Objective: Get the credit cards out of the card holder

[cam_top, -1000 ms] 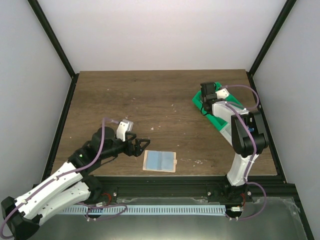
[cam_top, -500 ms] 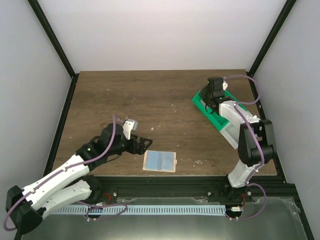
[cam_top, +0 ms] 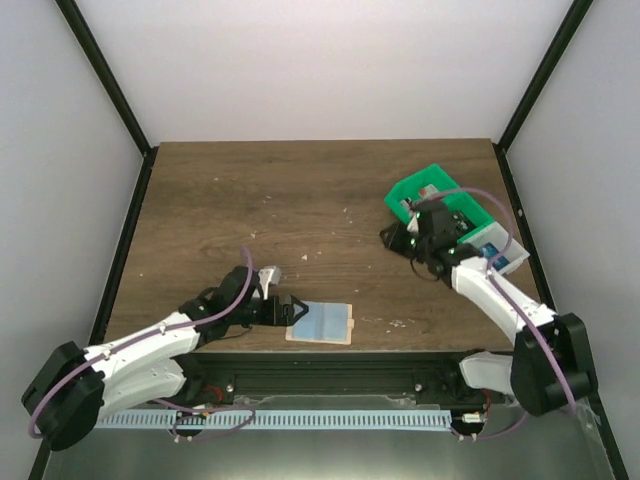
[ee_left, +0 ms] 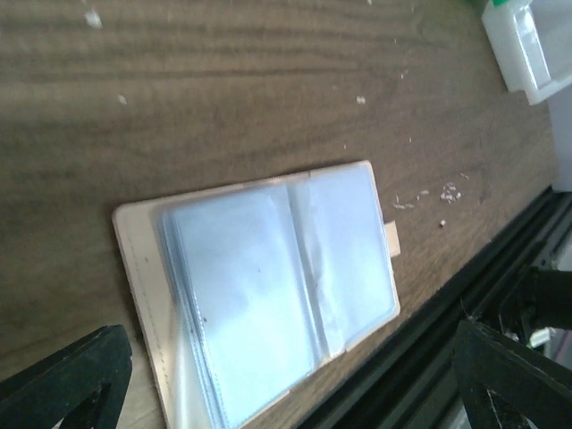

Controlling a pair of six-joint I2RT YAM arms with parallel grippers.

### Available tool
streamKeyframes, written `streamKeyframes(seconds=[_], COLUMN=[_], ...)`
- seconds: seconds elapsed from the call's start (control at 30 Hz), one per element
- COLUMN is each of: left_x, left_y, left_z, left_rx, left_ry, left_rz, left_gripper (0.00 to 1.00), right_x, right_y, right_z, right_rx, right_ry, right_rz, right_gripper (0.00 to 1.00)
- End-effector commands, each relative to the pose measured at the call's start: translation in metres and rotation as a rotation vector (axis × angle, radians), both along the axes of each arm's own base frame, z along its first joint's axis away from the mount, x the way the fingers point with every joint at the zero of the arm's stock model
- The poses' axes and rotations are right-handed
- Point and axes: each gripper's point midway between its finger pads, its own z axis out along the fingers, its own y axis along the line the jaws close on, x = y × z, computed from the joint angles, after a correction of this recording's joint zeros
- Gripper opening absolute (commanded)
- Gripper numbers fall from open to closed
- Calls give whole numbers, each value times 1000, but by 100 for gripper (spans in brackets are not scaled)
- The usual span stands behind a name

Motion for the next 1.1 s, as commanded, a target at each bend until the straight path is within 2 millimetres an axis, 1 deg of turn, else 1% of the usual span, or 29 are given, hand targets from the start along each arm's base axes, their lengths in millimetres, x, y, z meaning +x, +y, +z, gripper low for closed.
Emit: streamKeyframes(seconds=[0.0, 0.17, 0.27, 0.4, 0.47, 0.6, 0.67, 0.73, 0.83, 0.93, 1.07], left_x=[-7, -14, -17, -15, -15, -16, -14, -11, -9, -10, -13], left_y=[-23, -26, -30, -32, -32, -30, -29, -24, -18, -16, -18], left_z=[14, -2, -3, -4, -7, -17, -20, -26, -30, -31, -32], left_rx=[-210, -257, -292, -303, -299, -282, -273, -249, -242, -250, -269], left_ry=[44, 125, 150, 159, 165, 185, 185, 197, 204, 201, 212], left_rz=[-29, -19, -29, -22, -15, -6, 6, 49, 76, 80, 67], left_gripper=[99, 99, 98, 98, 98, 98, 98, 98, 99, 100, 100], right_x=[-63, -125, -155, -176, -185, -196, -199, -197, -196, -197, -198], right_y=[40, 84, 101, 113, 118, 122, 119, 114, 107, 100, 100], right_z=[-28, -60, -80, -96, -104, -123, -132, -140, -148, -157, -162], right_rx=[78, 126, 124, 129, 126, 58, 41, 16, -14, -40, -42], right_ry=[101, 188, 258, 291, 326, 387, 409, 411, 417, 426, 431], right_rz=[183, 347, 418, 451, 470, 475, 466, 441, 413, 395, 396], right_gripper=[25, 24, 24, 23, 21, 19, 19, 18, 14, 12, 11])
